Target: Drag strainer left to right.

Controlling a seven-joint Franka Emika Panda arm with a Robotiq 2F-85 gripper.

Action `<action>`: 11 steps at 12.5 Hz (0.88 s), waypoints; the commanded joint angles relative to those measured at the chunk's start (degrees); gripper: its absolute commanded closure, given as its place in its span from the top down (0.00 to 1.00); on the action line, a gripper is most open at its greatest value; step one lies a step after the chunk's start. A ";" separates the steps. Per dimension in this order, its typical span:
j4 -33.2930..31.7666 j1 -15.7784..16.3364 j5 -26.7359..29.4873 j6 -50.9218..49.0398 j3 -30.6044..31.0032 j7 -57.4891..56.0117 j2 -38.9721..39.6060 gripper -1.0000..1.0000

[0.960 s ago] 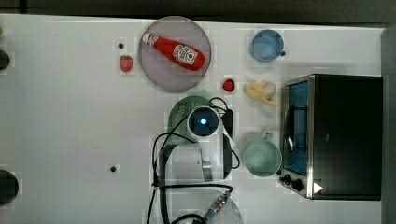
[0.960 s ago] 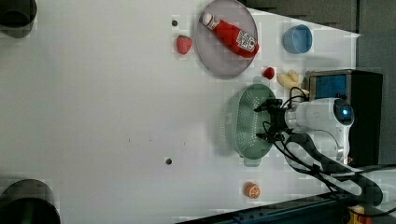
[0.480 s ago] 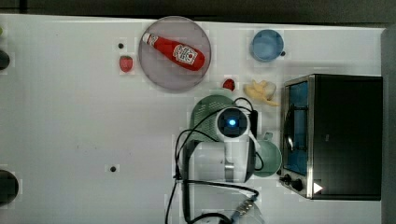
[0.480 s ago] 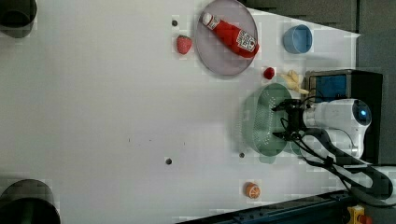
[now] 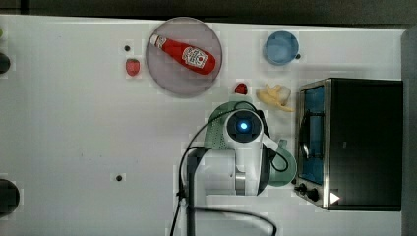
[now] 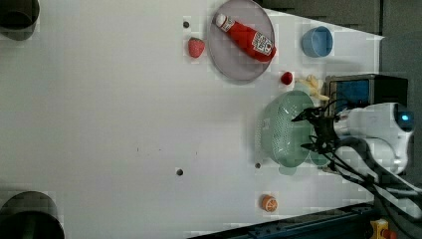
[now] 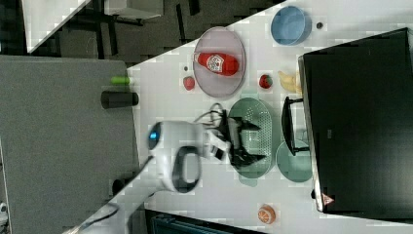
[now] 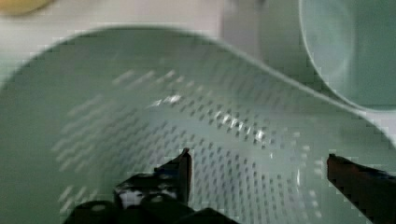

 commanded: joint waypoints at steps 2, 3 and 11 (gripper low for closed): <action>5.74 1.96 2.39 -14.31 1.64 -12.76 -17.73 1.00; 7.54 2.00 3.88 -20.13 2.01 -13.27 -20.65 1.00; 24.62 2.11 7.08 -47.75 3.21 -31.98 -29.13 1.00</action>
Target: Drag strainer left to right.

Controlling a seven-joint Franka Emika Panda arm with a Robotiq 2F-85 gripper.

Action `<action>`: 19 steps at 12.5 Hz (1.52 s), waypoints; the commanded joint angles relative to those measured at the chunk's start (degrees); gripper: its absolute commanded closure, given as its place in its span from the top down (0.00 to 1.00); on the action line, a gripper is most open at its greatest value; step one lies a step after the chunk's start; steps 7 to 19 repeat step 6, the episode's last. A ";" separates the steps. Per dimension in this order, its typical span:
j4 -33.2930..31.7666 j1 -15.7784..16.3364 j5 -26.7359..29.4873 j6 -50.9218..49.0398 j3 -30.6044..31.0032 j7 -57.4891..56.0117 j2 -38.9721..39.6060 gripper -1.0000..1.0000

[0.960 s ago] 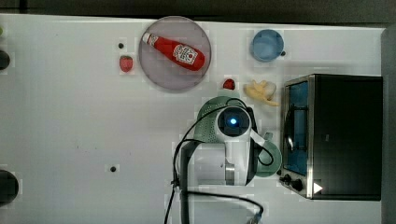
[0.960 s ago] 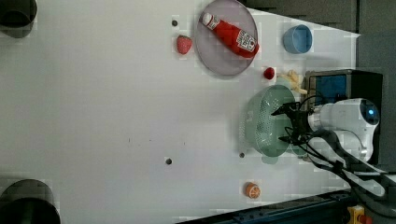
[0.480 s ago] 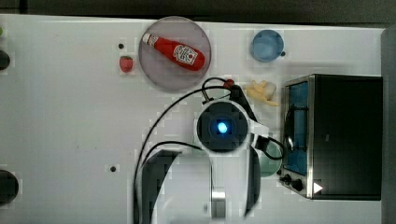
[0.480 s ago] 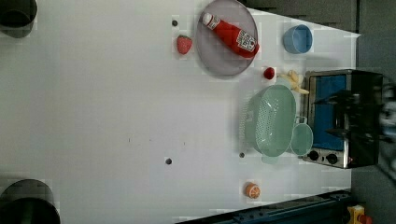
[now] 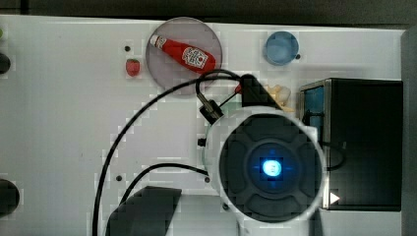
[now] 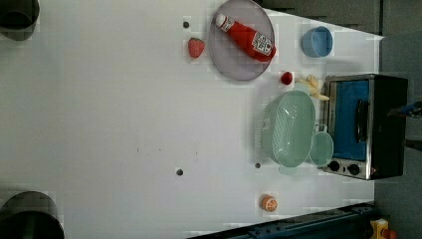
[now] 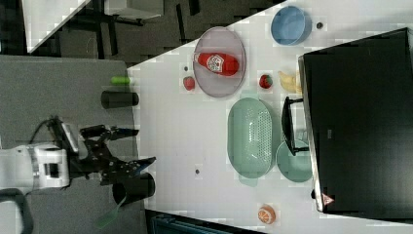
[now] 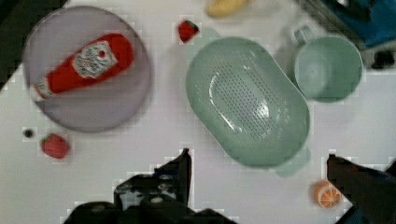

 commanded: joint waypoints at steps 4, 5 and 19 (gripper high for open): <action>3.65 -0.58 -1.12 -7.93 -0.33 -5.72 -0.80 1.00; 3.68 -0.58 -1.12 -7.95 -0.34 -5.72 -0.96 1.00; 3.67 -0.58 -1.12 -7.94 -0.29 -5.72 -0.98 1.00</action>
